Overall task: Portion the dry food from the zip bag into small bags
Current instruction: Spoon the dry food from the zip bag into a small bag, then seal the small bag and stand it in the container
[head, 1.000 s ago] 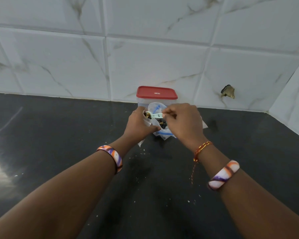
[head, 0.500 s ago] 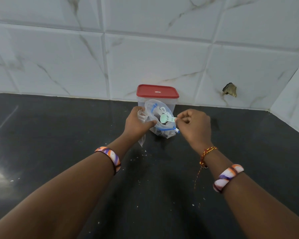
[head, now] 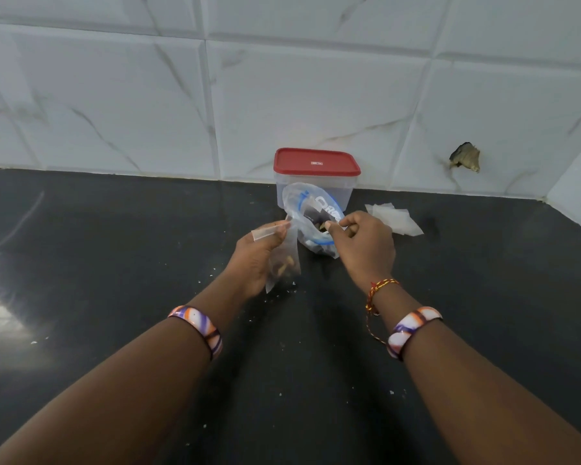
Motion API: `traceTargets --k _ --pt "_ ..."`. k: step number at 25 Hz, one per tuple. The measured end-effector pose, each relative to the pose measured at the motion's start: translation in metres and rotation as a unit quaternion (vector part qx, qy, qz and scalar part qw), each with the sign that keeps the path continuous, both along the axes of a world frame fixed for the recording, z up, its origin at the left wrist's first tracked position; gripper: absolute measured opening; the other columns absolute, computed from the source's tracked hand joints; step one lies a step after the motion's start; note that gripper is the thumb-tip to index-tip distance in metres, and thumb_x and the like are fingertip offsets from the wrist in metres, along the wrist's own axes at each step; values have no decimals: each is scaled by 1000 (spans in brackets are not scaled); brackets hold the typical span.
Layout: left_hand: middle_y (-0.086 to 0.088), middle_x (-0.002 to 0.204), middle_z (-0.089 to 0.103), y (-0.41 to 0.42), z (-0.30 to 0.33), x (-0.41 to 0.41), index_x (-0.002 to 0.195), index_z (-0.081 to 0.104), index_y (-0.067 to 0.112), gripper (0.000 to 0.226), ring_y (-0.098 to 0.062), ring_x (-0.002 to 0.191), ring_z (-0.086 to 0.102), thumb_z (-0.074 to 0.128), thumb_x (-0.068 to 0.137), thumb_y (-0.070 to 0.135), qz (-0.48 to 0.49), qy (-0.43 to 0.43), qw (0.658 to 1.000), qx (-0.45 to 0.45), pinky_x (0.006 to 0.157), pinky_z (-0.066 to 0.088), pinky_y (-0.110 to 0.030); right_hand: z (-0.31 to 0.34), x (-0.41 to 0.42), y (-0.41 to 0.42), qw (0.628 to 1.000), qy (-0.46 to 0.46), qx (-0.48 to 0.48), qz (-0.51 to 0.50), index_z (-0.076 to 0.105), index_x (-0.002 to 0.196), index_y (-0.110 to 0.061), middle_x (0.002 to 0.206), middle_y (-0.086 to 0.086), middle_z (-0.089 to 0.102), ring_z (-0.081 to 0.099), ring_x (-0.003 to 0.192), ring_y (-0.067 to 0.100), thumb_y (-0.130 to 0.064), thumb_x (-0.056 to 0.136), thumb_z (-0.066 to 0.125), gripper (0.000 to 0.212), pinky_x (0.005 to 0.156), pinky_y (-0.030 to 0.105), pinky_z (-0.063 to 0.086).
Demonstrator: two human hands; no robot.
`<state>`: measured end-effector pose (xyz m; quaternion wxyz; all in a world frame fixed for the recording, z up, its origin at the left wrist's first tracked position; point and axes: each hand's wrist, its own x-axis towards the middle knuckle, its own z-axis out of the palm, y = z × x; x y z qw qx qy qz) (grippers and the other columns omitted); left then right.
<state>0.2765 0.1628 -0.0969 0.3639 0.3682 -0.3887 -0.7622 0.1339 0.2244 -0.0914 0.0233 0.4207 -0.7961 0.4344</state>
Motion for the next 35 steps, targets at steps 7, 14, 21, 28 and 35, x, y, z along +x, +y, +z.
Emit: traceTargets --k 7,14,21,28,35 --pt "-15 89 68 35 -23 -11 105 61 -3 23 -22 71 69 61 84 3 -33 62 995 71 63 59 -40 -29 17 46 953 -261 -107 112 65 74 -15 64 -7 61 57 56 -2 -28 86 63 18 53 10 45" --pt "-4 68 72 80 -48 -30 85 65 8 8 -16 64 69 60 86 2 -44 25 998 -28 65 59 -32 -59 10 85 904 -374 -160 133 68 74 -13 65 7 59 55 60 13 -5 80 70 10 60 22 51" --pt "-5 78 70 87 -59 -27 87 63 10 12 -15 71 69 59 85 -1 -34 13 994 -107 67 59 -31 -63 9 86 882 -409 -167 162 68 78 -12 75 1 66 64 63 -2 1 81 65 13 60 15 53" --pt "-10 83 66 90 -55 -30 85 61 10 8 -20 75 64 56 89 5 -22 -18 993 -112 73 56 -41 -66 5 83 884 -410 -144 170 67 81 -13 78 1 66 65 67 -1 -3 83 64 11 60 14 52" --pt "-8 72 70 89 -53 -29 80 67 4 22 -18 67 68 50 93 9 -14 -2 996 -84 70 58 -36 -68 1 85 859 -458 -164 163 68 69 -11 77 9 68 65 79 22 -3 81 66 15 80 44 55"
